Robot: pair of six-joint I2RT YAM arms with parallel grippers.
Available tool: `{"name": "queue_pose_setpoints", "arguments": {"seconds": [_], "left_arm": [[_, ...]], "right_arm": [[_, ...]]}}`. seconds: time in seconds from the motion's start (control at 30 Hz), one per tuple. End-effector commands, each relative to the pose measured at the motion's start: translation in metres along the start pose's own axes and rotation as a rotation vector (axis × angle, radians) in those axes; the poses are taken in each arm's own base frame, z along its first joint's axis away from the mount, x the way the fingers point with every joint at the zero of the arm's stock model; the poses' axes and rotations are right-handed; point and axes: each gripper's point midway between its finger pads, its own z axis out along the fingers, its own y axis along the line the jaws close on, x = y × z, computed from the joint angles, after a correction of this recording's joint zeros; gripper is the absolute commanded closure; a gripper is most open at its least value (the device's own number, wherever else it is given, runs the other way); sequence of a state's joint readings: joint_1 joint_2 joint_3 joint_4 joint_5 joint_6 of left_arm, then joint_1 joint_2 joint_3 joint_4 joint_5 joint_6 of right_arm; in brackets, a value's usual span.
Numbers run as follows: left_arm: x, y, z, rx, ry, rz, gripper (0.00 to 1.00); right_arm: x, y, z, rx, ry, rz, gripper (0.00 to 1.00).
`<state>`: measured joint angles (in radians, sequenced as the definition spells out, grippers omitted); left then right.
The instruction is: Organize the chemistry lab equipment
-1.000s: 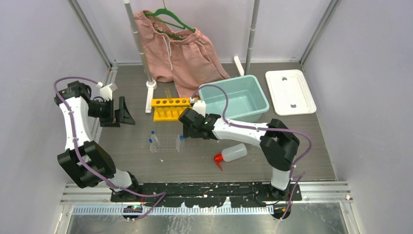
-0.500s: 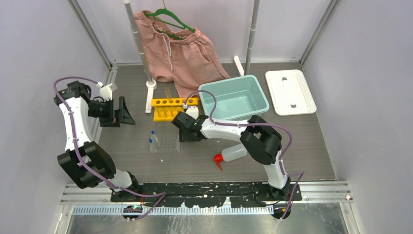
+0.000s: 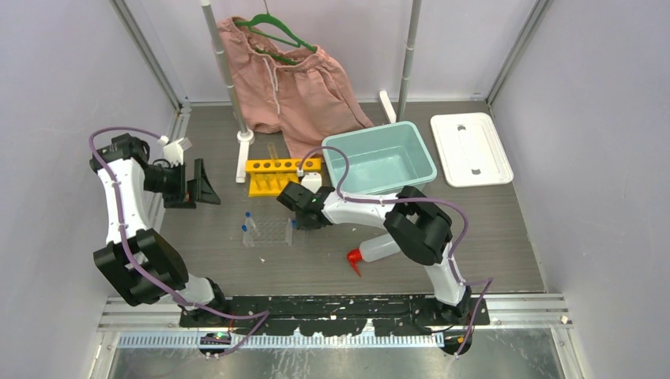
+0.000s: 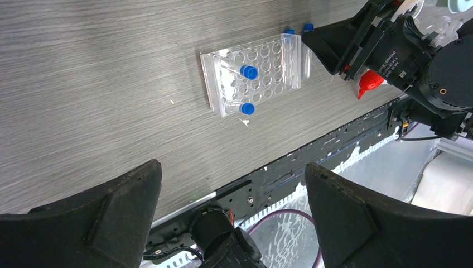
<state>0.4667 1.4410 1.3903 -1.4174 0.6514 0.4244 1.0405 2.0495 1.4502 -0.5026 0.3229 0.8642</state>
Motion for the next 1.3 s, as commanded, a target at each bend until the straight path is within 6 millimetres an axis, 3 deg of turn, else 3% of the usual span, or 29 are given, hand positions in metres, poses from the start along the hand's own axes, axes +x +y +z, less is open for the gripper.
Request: {"name": "queue_pose_setpoints", "arguments": {"seconds": [0.0,0.13,0.37,0.5,0.67,0.8,0.93,1.1,1.27], "left_arm": [[-0.002,-0.011,-0.006,0.026,-0.048,0.023,0.0],[-0.002,-0.022,-0.007,0.074,-0.065,0.028,0.0],[0.003,-0.053,-0.007,0.208,-0.07,0.099,0.04],[0.01,-0.077,-0.006,0.28,-0.064,0.149,0.09],[0.014,-0.104,-0.008,0.372,-0.096,0.189,0.12],[0.013,-0.112,-0.011,0.407,-0.121,0.195,0.18],[0.013,-0.118,-0.013,0.434,-0.127,0.195,0.25],[0.012,-0.119,-0.011,0.458,-0.127,0.188,0.37],[0.012,-0.117,-0.009,0.463,-0.119,0.182,0.6]], "right_arm": [[-0.022,0.005,-0.013,0.002,-0.068,0.018,0.77],[-0.043,0.003,-0.036,0.012,-0.124,0.003,0.98],[-0.104,0.024,-0.12,-0.124,-0.278,0.044,0.99],[-0.14,0.066,-0.169,-0.319,-0.355,0.097,0.99],[-0.162,0.125,-0.205,-0.514,-0.421,0.119,0.99],[-0.165,0.162,-0.221,-0.609,-0.474,0.117,0.99],[-0.163,0.183,-0.225,-0.661,-0.475,0.117,0.99],[-0.156,0.196,-0.226,-0.7,-0.473,0.117,0.99],[-0.155,0.199,-0.226,-0.708,-0.479,0.122,0.99]]}}
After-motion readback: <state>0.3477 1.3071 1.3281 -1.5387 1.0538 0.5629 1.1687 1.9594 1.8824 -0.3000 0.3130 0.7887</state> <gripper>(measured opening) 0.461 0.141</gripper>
